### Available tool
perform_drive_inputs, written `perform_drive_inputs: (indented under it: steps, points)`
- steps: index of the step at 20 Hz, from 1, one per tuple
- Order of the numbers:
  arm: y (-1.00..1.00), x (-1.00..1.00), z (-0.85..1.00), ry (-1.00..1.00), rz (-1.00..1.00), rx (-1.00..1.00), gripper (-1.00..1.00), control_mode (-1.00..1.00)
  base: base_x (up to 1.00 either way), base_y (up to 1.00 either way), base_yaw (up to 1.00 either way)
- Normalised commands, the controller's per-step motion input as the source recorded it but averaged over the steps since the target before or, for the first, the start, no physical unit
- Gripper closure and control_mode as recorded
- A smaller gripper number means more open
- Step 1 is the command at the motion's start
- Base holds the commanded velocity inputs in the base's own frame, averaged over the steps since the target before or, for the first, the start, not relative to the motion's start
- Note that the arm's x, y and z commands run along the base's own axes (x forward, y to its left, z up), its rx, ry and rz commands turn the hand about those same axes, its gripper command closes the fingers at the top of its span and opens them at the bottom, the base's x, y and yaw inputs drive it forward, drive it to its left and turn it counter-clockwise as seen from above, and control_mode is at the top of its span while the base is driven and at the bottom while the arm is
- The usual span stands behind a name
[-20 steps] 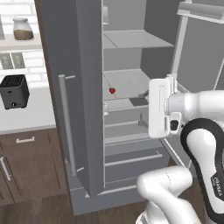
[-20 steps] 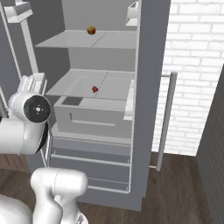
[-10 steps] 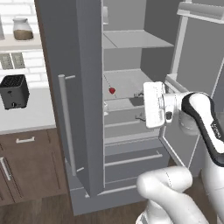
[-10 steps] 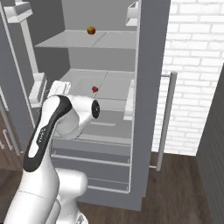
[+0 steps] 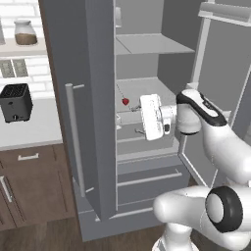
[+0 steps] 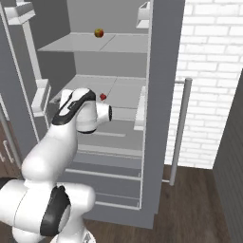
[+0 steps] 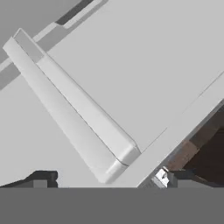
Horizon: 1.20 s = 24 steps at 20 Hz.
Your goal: Take the strawberry from the fridge and place it on top of the pancake, located on the dining counter.
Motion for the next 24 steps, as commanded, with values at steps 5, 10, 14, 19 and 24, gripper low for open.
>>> perform_drive_inputs:
  steps: [5,10,14,19,24]
  points:
    - [0.71,0.56,-0.13,-0.11,0.00,0.00,-1.00,-1.00,0.00,0.00,0.00]
    - [0.77,0.08,-0.05,-0.11,0.00,0.00,-1.00,-1.00,0.00,0.00,0.00]
    - [0.69,0.00,-0.01,-0.14,0.00,0.00,-1.00,-1.00,0.00,0.00,0.00]
    - [0.71,-0.12,0.00,-0.20,0.00,-0.01,-1.00,-1.00,0.00,0.00,0.00]
    - [0.36,-0.15,0.00,-0.08,0.00,0.00,-1.00,-1.00,0.00,0.00,0.00]
